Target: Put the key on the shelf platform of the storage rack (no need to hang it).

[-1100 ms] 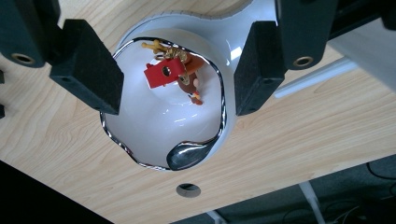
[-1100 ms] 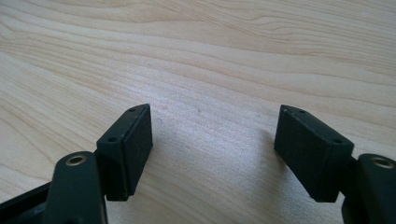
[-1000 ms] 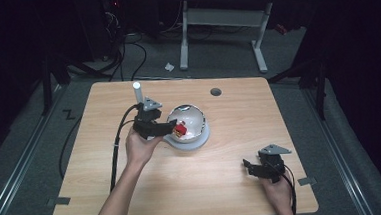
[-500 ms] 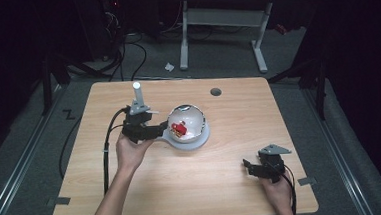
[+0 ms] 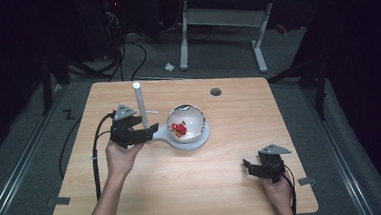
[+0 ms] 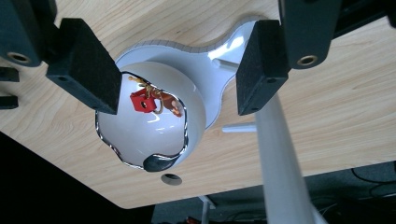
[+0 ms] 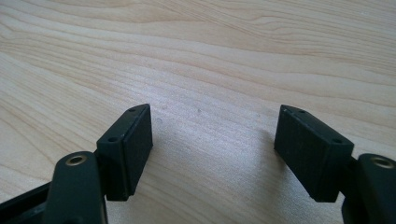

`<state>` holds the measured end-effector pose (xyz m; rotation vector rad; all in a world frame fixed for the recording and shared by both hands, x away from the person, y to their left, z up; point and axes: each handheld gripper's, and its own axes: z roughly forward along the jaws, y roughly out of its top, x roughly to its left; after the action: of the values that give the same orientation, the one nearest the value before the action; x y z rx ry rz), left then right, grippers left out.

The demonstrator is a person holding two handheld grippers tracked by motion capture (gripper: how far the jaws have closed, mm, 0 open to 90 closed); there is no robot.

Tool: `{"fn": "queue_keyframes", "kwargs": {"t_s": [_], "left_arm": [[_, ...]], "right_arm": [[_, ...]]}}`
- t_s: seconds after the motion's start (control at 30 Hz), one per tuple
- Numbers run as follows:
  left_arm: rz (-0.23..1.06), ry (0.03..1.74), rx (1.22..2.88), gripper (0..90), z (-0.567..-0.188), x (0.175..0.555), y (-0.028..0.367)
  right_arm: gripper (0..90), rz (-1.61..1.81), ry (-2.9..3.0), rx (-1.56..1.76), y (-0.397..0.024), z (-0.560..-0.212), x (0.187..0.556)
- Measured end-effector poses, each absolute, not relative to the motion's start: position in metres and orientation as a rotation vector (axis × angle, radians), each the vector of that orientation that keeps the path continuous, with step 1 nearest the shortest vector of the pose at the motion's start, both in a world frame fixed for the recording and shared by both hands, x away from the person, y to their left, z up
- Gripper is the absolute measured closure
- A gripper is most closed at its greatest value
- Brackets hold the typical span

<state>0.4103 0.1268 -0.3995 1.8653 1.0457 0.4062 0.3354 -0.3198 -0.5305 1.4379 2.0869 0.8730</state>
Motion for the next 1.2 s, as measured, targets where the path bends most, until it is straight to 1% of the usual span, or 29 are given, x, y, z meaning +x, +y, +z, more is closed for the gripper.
{"fn": "queue_keyframes", "kwargs": {"t_s": [0.7,1.2], "left_arm": [[0.399,1.095,1.838,30.8,-0.405,0.392,0.156],[0.409,1.133,1.836,30.3,-0.413,0.382,0.170]], "right_arm": [[28.2,0.872,2.086,1.438,-0.320,-0.530,0.335],[28.2,0.872,2.087,1.438,-0.320,-0.531,0.335]]}}
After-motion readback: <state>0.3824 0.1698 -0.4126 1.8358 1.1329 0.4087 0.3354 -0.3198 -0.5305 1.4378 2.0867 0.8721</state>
